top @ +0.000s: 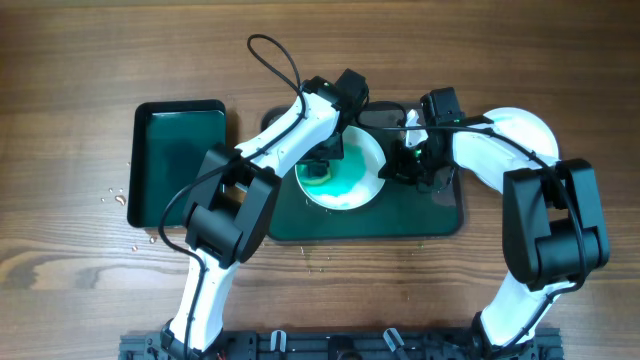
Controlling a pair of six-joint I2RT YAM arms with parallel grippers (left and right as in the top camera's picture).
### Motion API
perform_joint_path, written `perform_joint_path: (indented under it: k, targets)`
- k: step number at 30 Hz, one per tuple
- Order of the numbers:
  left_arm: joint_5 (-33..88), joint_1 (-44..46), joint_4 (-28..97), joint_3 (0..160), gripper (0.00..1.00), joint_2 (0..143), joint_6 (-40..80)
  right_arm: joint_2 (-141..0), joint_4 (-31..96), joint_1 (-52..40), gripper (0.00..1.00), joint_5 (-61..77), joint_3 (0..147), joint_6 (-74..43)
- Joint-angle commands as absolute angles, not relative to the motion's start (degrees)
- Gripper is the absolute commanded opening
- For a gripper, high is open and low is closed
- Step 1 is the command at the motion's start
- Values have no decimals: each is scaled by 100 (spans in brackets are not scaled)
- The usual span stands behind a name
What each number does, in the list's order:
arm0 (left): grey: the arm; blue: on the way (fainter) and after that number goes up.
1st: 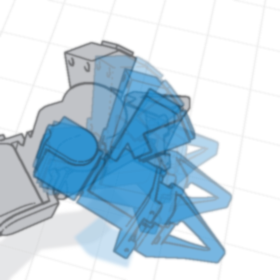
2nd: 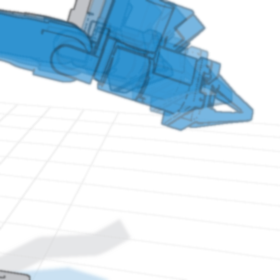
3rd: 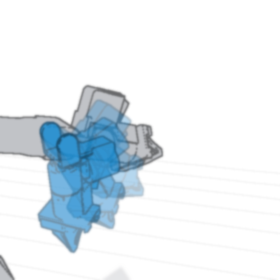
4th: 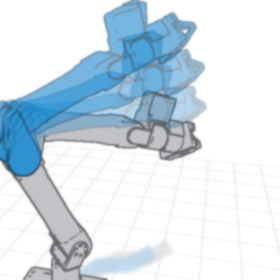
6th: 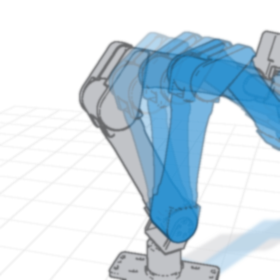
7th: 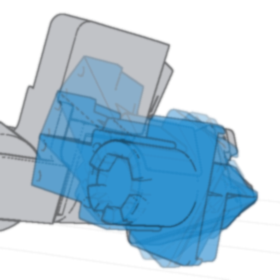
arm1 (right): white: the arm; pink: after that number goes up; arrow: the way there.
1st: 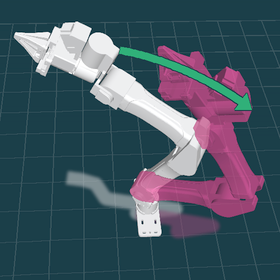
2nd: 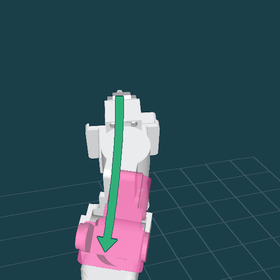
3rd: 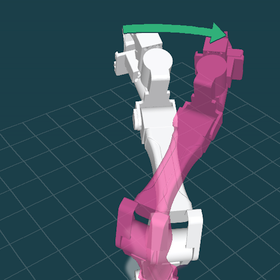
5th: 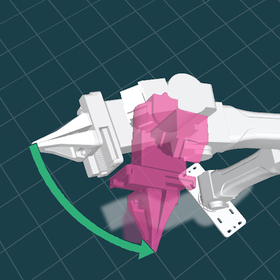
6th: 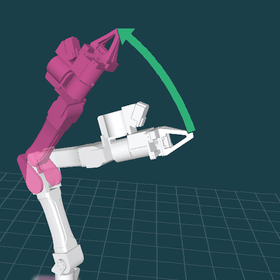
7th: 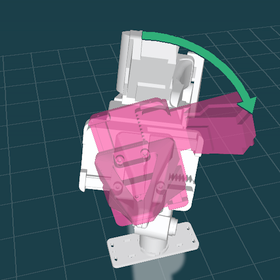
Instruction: Clean dirty plates on tray and stack at the side
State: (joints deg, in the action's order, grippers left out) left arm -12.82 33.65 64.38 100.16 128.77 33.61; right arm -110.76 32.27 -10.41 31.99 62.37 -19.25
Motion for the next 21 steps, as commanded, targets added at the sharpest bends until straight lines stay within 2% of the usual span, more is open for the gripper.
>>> perform_joint_path:
  k: [1,14,21]
  targets:
    - [-1588,3188,6659,10145,4,12757,3514,-11083,3277,-989,4,3225,6147,-1809]
    - [137,2547,6978,10331,4,12062,2928,-11078,3236,-989,5,3227,6149,-1625]
    - [451,2429,6978,10333,4,12042,2869,-11076,3236,-989,4,3216,6193,-1496]
